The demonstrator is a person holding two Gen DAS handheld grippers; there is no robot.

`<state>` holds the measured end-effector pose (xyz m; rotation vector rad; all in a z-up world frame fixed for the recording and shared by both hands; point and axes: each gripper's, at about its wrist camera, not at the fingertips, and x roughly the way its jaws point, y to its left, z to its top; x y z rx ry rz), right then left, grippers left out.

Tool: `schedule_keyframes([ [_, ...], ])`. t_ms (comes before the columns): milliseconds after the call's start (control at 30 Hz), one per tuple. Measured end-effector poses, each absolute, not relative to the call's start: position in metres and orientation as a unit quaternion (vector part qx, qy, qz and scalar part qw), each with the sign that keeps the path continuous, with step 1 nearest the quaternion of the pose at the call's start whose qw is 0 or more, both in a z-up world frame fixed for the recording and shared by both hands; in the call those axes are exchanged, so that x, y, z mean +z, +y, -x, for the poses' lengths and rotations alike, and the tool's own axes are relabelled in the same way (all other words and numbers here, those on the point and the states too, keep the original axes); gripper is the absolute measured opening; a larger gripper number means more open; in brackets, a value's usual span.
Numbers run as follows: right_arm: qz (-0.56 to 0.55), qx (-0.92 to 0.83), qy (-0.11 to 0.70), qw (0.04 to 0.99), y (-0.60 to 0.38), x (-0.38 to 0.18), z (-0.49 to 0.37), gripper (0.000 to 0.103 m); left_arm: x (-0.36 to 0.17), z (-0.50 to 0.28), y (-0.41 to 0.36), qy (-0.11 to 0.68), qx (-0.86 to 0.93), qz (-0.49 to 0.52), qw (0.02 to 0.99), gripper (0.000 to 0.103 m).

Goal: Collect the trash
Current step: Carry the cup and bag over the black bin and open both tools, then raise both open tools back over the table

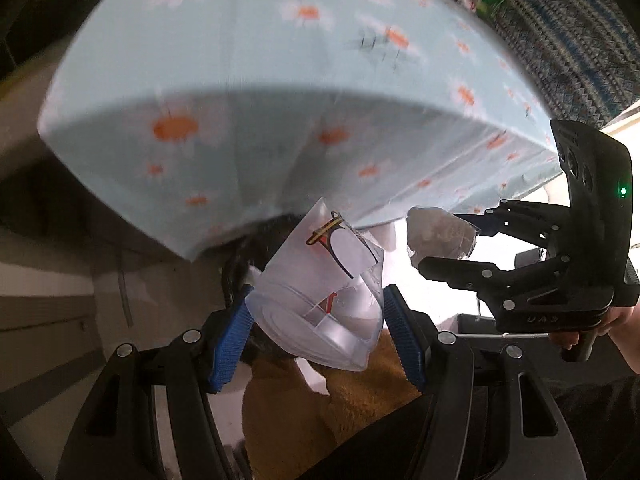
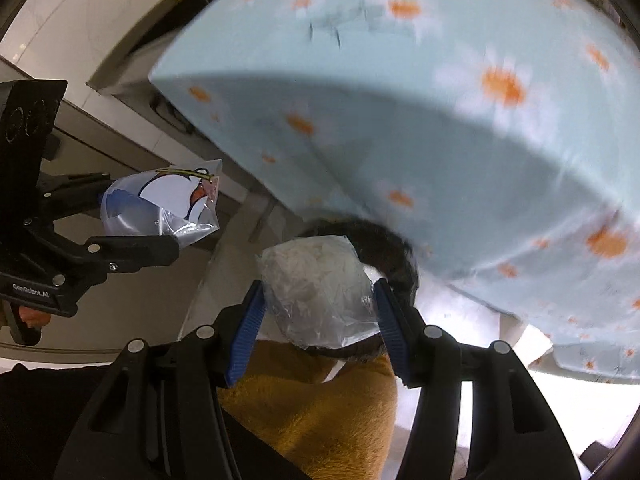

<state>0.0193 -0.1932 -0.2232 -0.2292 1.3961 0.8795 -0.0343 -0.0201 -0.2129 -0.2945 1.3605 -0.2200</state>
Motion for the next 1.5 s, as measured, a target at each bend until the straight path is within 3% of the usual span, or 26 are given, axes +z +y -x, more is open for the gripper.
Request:
schedule_keyframes([
  [433, 0.095, 0.362, 0.673, 0.638, -0.202, -0.287, -0.001, 0.056, -0.271, 0.050, -0.039, 0.673, -0.093, 0.139, 0.720, 0.063],
  [533, 0.089, 0.360, 0.680, 0.632, -0.204, -0.292, 0.003, 0.063, -0.277, 0.049, -0.039, 0.679, -0.088, 0.151, 0.713, 0.064],
  [633, 0.082, 0.356, 0.687, 0.629, -0.206, -0.295, 0.002, 0.068, -0.282, 0.051, -0.035, 0.682, -0.085, 0.159, 0.709, 0.075],
  [1167, 0.074, 0.349, 0.671, 0.650, -0.213, -0.275, -0.009, 0.068, -0.268, 0.046, -0.026, 0.670, -0.069, 0.162, 0.721, 0.075],
  [1500, 0.069, 0.341, 0.648, 0.678, -0.213, -0.244, -0.011, 0.068, -0.233, 0.045, -0.021, 0.640, -0.081, 0.152, 0.749, 0.075],
])
